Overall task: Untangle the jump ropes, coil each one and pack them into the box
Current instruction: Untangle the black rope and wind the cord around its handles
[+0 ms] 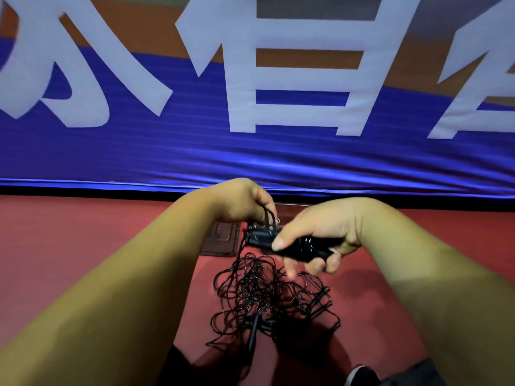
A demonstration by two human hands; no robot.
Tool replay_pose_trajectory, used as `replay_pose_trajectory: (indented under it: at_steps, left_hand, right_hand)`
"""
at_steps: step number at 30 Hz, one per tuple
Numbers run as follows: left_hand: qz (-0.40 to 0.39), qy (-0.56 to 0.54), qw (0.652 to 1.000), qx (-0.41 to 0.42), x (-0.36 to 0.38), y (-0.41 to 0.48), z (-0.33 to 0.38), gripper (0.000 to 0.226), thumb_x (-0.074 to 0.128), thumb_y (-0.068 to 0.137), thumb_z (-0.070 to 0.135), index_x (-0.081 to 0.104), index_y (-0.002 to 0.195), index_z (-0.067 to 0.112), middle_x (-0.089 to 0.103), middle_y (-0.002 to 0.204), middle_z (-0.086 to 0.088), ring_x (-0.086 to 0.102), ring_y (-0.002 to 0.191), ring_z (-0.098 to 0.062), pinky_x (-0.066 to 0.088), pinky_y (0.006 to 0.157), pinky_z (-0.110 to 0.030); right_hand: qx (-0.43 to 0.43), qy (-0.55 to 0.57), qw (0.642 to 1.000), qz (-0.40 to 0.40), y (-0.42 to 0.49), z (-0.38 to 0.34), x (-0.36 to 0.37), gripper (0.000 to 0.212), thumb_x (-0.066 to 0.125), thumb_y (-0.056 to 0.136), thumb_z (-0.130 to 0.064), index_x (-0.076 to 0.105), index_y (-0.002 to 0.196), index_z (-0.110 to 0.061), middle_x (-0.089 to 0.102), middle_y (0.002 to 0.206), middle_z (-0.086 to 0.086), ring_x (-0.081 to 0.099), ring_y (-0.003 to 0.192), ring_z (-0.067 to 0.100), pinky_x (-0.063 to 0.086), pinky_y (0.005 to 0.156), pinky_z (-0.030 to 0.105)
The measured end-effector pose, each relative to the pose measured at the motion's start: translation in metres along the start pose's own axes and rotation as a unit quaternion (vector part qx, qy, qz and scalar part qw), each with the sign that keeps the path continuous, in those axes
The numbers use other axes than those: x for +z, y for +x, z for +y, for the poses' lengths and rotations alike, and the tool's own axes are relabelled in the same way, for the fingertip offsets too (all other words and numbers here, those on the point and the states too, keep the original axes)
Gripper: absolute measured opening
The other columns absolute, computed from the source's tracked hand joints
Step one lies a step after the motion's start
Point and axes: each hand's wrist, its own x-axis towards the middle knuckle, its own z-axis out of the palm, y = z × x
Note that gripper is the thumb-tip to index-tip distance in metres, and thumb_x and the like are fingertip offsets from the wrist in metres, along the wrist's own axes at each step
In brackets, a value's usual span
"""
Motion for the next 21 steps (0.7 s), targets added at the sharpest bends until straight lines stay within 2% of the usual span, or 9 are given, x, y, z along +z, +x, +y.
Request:
replay_pose_trajectory:
  at_steps: [3,5,7,9,11,14,16,18,21]
  left_hand:
    - [0.018,0.035,0.999,0.018,0.002,0.002,0.013,0.021,0.077,0.085,0.007,0.083,0.090,0.027,0.079,0.085,0.010,0.075,0.084,-0.013,0.058,0.081,-0.026]
    - [0.056,0.078,0.995,0.031,0.003,0.004,0.021,0.016,0.078,0.084,0.015,0.082,0.089,0.029,0.078,0.081,0.011,0.074,0.081,-0.012,0.057,0.075,-0.027]
    - [0.078,0.129,0.988,0.038,0.003,0.002,0.026,0.006,0.080,0.085,0.027,0.082,0.091,0.028,0.076,0.079,0.010,0.070,0.076,-0.009,0.053,0.069,-0.026]
    - [0.065,0.169,0.983,0.039,0.004,0.002,0.029,0.013,0.077,0.089,0.032,0.081,0.102,0.030,0.076,0.085,0.009,0.069,0.079,-0.010,0.054,0.073,-0.028]
    - [0.045,0.168,0.984,0.032,0.008,0.004,0.028,0.020,0.073,0.091,0.029,0.077,0.110,0.032,0.076,0.090,0.008,0.069,0.084,-0.013,0.056,0.077,-0.031]
    - [0.023,0.133,0.991,0.007,0.014,0.008,0.024,0.021,0.074,0.090,0.015,0.073,0.108,0.027,0.074,0.088,0.008,0.069,0.081,-0.015,0.058,0.078,-0.035]
    - [0.028,0.096,0.995,-0.005,0.015,0.009,0.017,0.023,0.076,0.089,0.008,0.072,0.103,0.025,0.066,0.080,0.008,0.064,0.072,-0.014,0.061,0.081,-0.040]
    - [0.043,0.060,0.997,-0.023,0.014,0.011,0.013,0.021,0.081,0.087,0.006,0.072,0.099,0.022,0.059,0.076,0.001,0.063,0.068,-0.015,0.063,0.078,-0.042]
    - [0.091,0.126,0.987,-0.051,0.013,0.016,0.010,0.018,0.085,0.086,0.019,0.068,0.086,0.022,0.067,0.080,0.001,0.067,0.071,-0.019,0.061,0.075,-0.037]
  right_hand:
    - [0.071,-0.055,0.995,0.036,0.014,0.002,0.002,0.022,0.065,0.102,-0.034,0.063,0.111,-0.014,0.073,0.091,0.010,0.052,0.053,0.015,0.032,0.042,0.016]
    - [0.099,-0.071,0.988,0.094,0.018,0.002,-0.001,0.030,0.068,0.099,-0.042,0.062,0.108,-0.014,0.068,0.079,0.004,0.051,0.051,0.012,0.032,0.042,0.015]
    - [0.113,-0.076,0.976,0.172,0.020,0.003,-0.006,0.031,0.064,0.100,-0.045,0.062,0.092,-0.014,0.061,0.063,-0.002,0.050,0.043,0.009,0.033,0.040,0.014]
    - [0.096,-0.055,0.959,0.259,0.022,0.002,-0.010,0.028,0.058,0.102,-0.038,0.062,0.085,-0.016,0.060,0.056,-0.004,0.050,0.040,0.008,0.036,0.042,0.015]
    - [0.055,-0.014,0.940,0.337,0.024,0.003,-0.015,0.024,0.055,0.101,-0.033,0.064,0.087,-0.016,0.062,0.061,-0.002,0.050,0.043,0.011,0.038,0.047,0.017]
    - [-0.003,0.043,0.903,0.428,0.026,0.006,-0.025,0.026,0.059,0.099,-0.034,0.065,0.087,-0.012,0.064,0.069,0.006,0.053,0.052,0.020,0.039,0.050,0.020]
    - [-0.031,0.064,0.893,0.445,0.025,0.007,-0.029,0.024,0.063,0.093,-0.036,0.064,0.086,-0.013,0.066,0.073,0.007,0.054,0.057,0.022,0.039,0.050,0.021]
    - [-0.046,0.061,0.894,0.442,0.020,0.006,-0.029,0.021,0.065,0.091,-0.033,0.061,0.081,-0.015,0.063,0.064,0.005,0.047,0.044,0.018,0.037,0.049,0.019]
    - [-0.071,0.064,0.895,0.436,0.012,0.002,-0.026,0.019,0.065,0.092,-0.030,0.059,0.080,-0.017,0.058,0.053,0.000,0.040,0.035,0.015,0.035,0.047,0.016]
